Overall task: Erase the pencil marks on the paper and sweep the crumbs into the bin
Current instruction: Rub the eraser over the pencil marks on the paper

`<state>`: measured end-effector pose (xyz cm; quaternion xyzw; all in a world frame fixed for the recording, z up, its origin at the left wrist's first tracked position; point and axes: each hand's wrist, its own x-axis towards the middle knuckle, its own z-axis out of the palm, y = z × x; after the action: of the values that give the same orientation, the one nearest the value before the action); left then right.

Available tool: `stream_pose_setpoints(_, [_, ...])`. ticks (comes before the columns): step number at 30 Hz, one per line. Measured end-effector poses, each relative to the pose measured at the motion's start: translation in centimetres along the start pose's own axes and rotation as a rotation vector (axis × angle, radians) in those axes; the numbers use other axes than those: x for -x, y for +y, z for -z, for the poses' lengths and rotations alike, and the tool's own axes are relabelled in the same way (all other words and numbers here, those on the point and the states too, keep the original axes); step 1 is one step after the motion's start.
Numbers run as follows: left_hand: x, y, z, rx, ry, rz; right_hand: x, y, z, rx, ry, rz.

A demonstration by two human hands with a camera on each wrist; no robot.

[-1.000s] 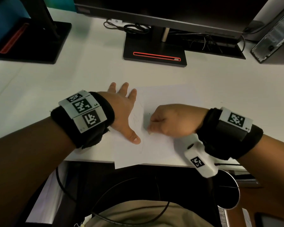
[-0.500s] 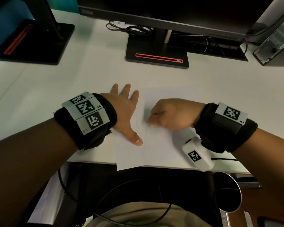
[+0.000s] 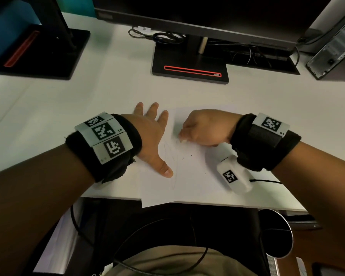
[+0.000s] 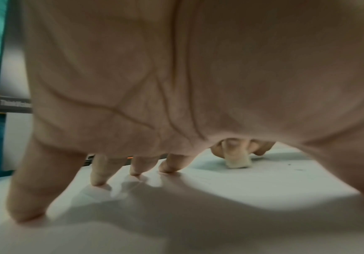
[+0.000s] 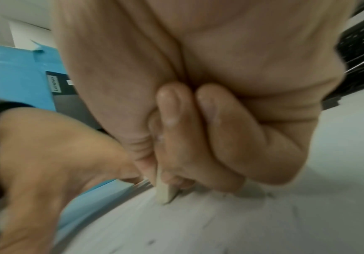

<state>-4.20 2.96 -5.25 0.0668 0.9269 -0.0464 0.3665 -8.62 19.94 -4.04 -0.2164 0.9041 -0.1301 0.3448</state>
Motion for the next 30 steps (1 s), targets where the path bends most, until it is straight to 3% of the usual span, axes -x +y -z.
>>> stream_pose_setpoints(3, [-0.1,0.1,0.0,-0.010,0.009,-0.003,-0.1,-0.1,-0.7,-0.009,-0.047,0.023])
stream_pose_setpoints(7, [0.0,0.1,0.1,-0.004,-0.007,0.000,-0.5,0.4,0.5,-0.012,0.031,-0.004])
stream_pose_setpoints(11, [-0.1,0.0,0.0,-0.011,0.010,-0.006,-0.3,0.1,-0.9,-0.013,-0.029,0.040])
stream_pose_setpoints(15, [0.3,0.0,0.0,-0.003,0.004,-0.008,-0.4,2.0,0.9,-0.062,0.128,-0.042])
stream_pose_setpoints(18, [0.3,-0.1,0.0,-0.017,0.022,-0.015,1.3,3.8,1.3,-0.496,0.263,-0.047])
stream_pose_setpoints(20, [0.4,-0.1,0.1,-0.020,0.030,-0.007,3.6,3.8,0.0,-0.816,0.254,-0.033])
stream_pose_setpoints(23, [0.3,0.1,0.1,-0.027,0.033,0.005,6.7,2.5,-4.3,-1.220,0.028,-0.019])
stream_pose_setpoints(26, [0.3,0.3,0.2,-0.032,0.028,0.010,8.0,1.7,-7.9,-1.455,-0.232,-0.019])
stream_pose_setpoints(28, [0.4,0.3,0.3,-0.020,0.016,0.013,7.1,3.3,-7.5,-1.649,-0.139,-0.065])
stream_pose_setpoints(30, [0.5,0.4,0.4,-0.012,0.005,0.013,5.9,5.9,-5.8,-1.889,0.206,-0.079])
